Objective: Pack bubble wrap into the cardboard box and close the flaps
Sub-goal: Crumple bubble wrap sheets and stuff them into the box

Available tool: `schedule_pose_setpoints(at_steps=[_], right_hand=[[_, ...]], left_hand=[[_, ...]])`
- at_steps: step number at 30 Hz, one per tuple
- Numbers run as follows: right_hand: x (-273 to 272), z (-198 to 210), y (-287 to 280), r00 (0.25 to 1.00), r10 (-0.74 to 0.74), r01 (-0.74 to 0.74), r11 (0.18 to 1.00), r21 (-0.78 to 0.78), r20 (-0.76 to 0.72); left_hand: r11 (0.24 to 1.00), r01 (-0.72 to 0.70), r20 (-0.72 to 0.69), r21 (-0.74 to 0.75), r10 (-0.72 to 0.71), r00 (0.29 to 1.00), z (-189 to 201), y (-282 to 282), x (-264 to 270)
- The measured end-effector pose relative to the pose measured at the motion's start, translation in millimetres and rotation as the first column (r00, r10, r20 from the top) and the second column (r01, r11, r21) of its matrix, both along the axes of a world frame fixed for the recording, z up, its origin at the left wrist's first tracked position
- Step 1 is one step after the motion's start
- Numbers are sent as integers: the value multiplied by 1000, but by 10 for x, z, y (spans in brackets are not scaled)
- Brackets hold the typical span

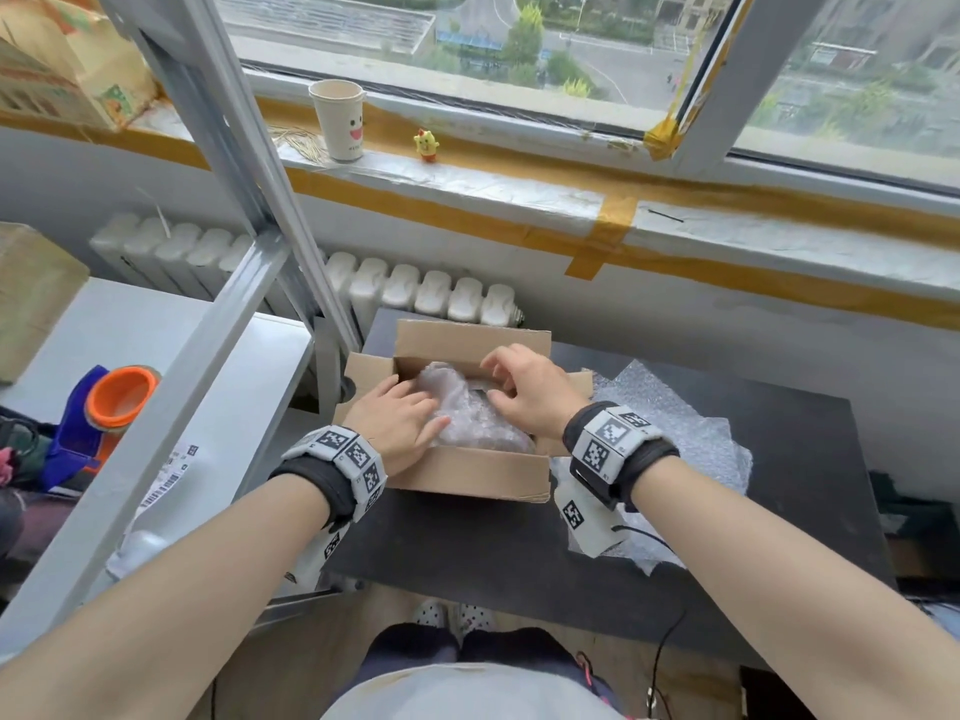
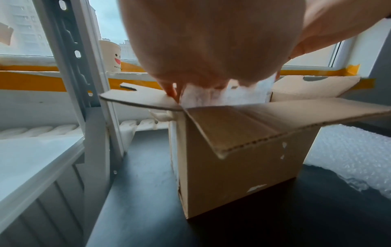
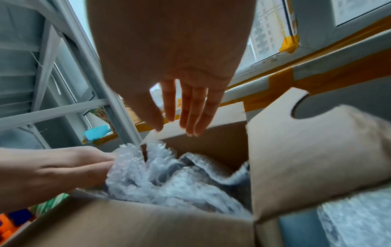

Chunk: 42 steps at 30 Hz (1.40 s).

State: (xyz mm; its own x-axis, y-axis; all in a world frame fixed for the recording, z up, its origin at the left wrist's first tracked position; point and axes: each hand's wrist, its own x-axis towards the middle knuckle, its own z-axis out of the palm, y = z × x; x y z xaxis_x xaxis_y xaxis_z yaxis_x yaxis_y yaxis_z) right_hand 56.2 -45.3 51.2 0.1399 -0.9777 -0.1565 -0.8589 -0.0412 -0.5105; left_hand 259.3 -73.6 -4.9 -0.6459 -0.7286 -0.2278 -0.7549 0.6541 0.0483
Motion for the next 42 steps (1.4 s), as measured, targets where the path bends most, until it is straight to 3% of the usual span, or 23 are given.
schedule_pose_setpoints(at_steps=[4,11,14,18,20,24,28,29,33,36,39,42], right_hand=[[133,-3,-75,961,264,-230,928,294,-83],[424,-147,-198,923,355,-263,863,430,-149],[463,-174,-183,896,418,-316,838,445,-151],[400,-152,-184,936,330,-258,877,406,-118],[340,-124,-186,966,250,-213,917,338,-68],[216,-41,-165,989,126,-110,976,186,-78],[203,14,-200,983,100,-59,965,254,-151],[214,42,-208,983,122,-80,958,274,-138],[274,160,-254,980,189,-162,942,293,-67],[330,204,-299,957,255,-193,915,353,-139],[389,184,-321,919,326,-206,876,437,-220],[448,138,-322,901,383,-243,835,493,-206]], left_hand=[[1000,-6,110,6,6,994,-79,-62,34],[974,-8,-276,-228,-57,959,98,117,104],[951,133,-226,-279,-199,954,153,191,124],[951,266,-113,-158,-285,952,136,191,174],[964,244,-71,-104,-251,965,143,156,172],[981,99,-108,-168,-119,987,200,48,90],[991,-112,-150,-75,99,984,282,-30,-17],[993,-112,-136,-47,104,985,269,-48,-37],[992,116,70,-54,-112,991,271,-70,-131],[994,79,220,69,-93,971,279,-83,-148],[988,23,115,155,-41,993,271,-75,-119],[989,147,-142,-30,-150,978,291,-10,-6]])
